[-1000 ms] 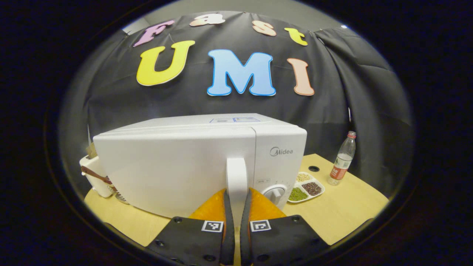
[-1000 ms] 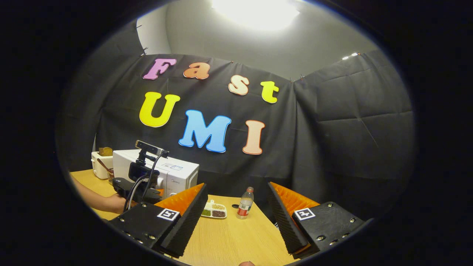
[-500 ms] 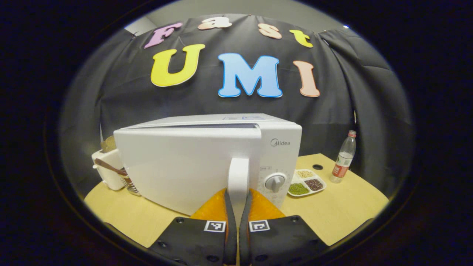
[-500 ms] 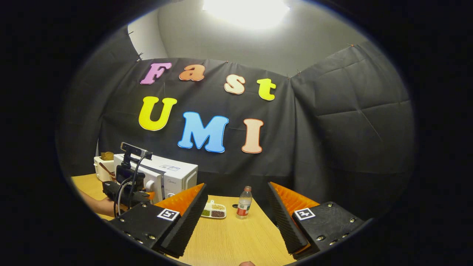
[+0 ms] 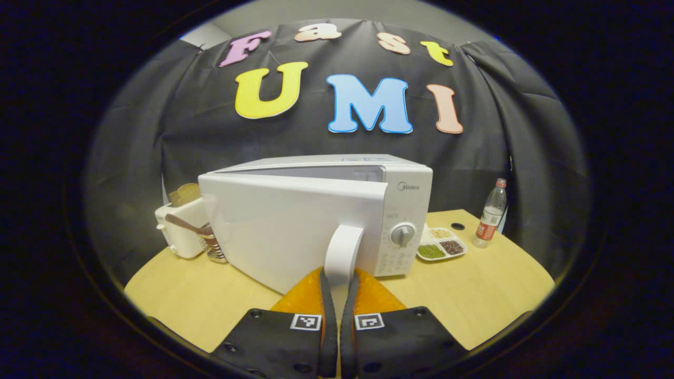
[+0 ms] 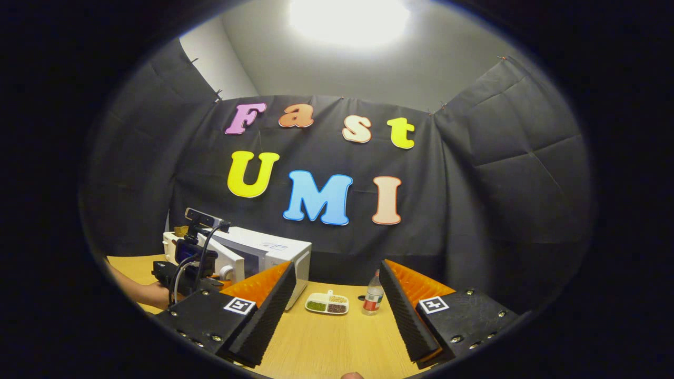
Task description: Open the microwave oven with the left hand, put the food in, and close the microwave oven.
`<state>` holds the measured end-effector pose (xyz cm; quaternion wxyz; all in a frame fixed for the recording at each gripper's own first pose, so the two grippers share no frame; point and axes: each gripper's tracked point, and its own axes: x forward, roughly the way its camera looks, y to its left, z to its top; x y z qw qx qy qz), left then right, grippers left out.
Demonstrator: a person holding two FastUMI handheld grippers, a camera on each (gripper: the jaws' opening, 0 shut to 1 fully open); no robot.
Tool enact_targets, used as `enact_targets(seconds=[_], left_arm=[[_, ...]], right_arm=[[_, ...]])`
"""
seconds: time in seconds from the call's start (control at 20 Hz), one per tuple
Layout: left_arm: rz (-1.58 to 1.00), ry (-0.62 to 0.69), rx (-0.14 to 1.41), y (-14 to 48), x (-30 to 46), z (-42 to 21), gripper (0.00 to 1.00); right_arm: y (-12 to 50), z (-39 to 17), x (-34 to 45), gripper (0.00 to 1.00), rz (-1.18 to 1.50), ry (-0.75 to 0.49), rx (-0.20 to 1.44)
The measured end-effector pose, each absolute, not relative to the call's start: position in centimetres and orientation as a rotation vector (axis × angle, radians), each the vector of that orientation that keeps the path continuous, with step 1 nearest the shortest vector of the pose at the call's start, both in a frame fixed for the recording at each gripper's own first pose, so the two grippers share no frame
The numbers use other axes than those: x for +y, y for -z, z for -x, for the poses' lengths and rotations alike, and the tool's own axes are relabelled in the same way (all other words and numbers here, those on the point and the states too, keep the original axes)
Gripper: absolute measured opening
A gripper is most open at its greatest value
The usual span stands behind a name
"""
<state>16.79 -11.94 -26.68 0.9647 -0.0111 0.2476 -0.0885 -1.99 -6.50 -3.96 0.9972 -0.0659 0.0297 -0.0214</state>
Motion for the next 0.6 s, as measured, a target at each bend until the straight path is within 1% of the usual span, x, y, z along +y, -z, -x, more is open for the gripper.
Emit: enact_targets(seconds=[0.3,0.6], left_arm=[[0.008,0.120,0.515,26.2,-7.1,-12.6,0.09],[0.014,0.146,0.526,26.1,-2.9,-10.0,0.09]], right_arm=[[4.2,2.7,-2.7,0.97,0.095,-0.059,0.051],[4.0,2.0,2.6,0.97,0.067,-0.090,0.050]])
